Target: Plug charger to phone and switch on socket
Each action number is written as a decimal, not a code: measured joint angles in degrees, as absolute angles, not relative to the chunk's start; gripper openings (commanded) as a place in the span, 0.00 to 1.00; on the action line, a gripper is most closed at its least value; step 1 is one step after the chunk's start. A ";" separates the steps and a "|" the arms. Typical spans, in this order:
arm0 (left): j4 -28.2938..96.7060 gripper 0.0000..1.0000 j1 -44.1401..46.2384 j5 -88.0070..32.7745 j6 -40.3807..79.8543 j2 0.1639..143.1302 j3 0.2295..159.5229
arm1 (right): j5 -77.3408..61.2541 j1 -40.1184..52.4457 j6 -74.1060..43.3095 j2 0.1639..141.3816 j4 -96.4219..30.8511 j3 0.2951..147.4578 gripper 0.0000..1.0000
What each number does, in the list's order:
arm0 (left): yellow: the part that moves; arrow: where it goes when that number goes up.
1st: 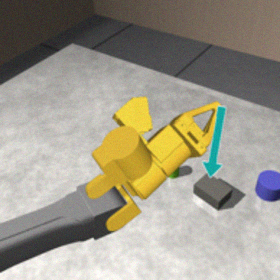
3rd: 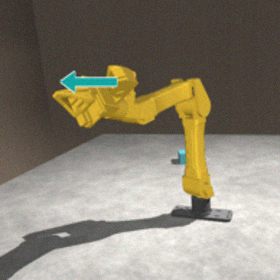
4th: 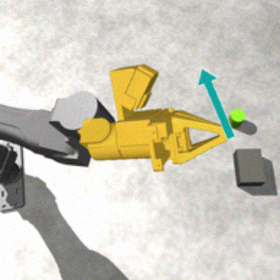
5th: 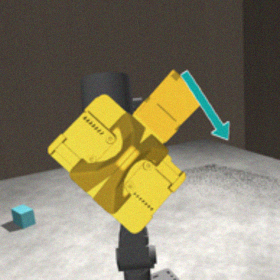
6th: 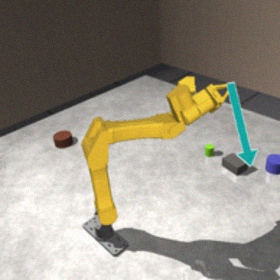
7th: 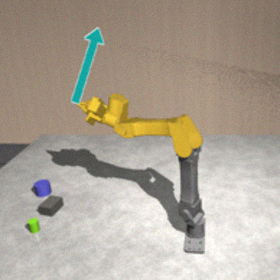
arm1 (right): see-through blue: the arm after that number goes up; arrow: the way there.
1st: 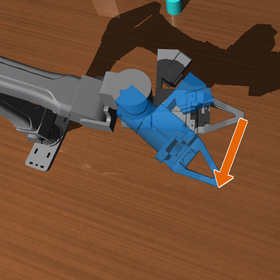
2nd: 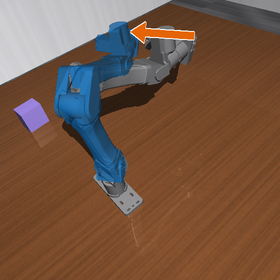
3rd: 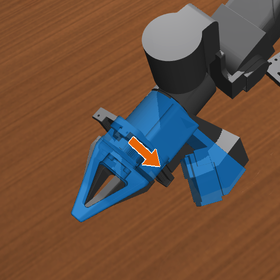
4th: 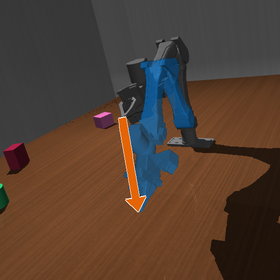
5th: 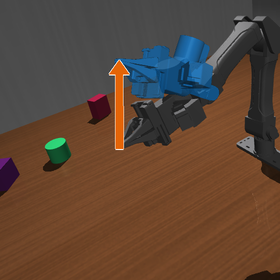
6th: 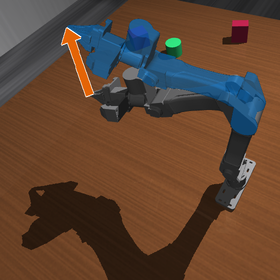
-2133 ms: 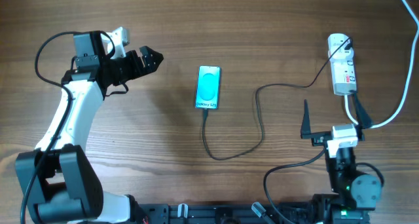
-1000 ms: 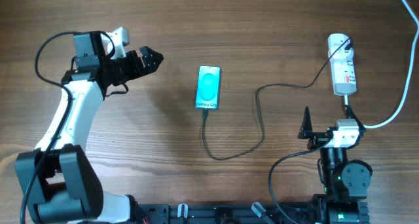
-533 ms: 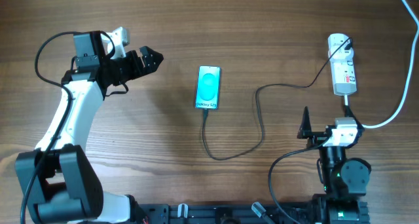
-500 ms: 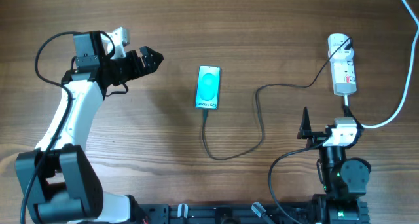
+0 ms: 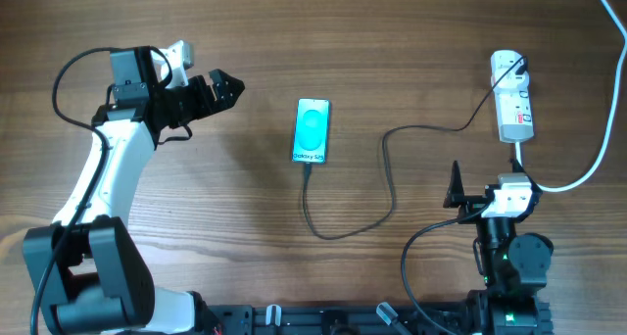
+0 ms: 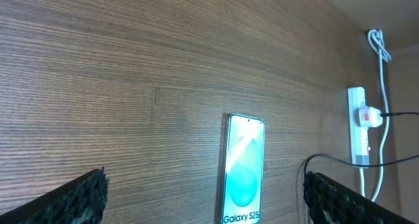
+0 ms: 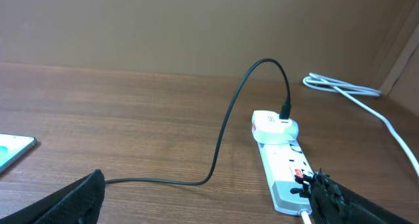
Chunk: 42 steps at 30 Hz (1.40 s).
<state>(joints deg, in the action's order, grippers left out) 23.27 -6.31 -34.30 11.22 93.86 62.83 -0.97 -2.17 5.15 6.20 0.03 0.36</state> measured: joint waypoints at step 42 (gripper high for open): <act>23.51 1.00 -6.31 -34.30 11.22 75.90 62.83 | -0.97 -0.99 5.17 1.08 0.19 0.34 1.00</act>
<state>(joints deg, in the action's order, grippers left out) 23.51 -6.31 -34.30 11.22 75.90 62.83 -0.97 -0.99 5.17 1.08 0.19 0.34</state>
